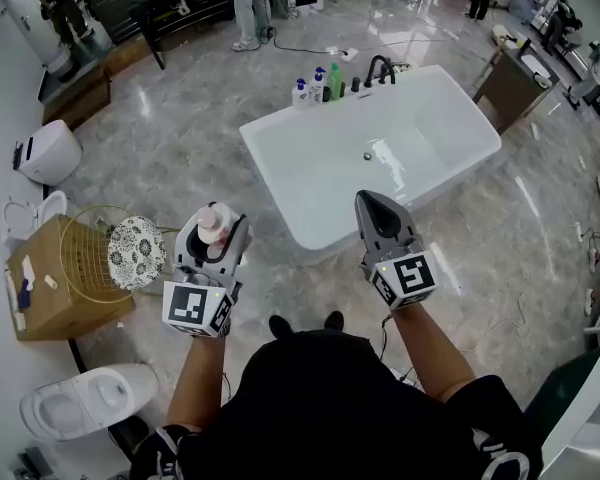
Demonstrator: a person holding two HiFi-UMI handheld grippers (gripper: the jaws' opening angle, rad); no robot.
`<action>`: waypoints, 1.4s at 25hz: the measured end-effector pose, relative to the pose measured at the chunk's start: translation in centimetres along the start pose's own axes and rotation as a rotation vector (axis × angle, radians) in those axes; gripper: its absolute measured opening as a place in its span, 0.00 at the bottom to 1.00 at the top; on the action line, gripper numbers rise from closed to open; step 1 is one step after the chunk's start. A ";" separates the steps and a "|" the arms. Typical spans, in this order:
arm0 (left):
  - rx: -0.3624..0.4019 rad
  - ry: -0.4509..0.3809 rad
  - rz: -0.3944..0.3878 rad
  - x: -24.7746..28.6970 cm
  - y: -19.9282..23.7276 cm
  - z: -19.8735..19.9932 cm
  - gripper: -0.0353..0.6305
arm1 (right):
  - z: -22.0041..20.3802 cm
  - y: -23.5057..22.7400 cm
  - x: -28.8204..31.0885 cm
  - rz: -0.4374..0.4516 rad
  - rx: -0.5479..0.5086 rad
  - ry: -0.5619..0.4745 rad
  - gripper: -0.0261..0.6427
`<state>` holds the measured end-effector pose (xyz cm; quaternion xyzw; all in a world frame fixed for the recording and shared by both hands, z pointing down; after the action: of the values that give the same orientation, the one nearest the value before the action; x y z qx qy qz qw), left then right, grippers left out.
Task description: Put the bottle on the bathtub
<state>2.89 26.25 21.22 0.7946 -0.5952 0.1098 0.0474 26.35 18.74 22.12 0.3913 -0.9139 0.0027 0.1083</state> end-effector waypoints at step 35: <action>-0.024 0.020 0.012 4.6 19.4 -3.1 0.38 | -1.5 3.7 18.2 -0.120 0.096 0.076 0.06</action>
<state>-14.81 17.05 24.24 0.7892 -0.6008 0.1110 0.0622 11.84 8.45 27.52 0.4497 -0.8828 0.0549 0.1241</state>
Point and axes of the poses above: the fingertips, and each gripper's own axes: x forward along the fingers, y to its left, z out of its top, the point moved 3 cm from there along -x, backward along the fingers, and after that the axes turned 14 degrees about y, right-handed, at the moved point
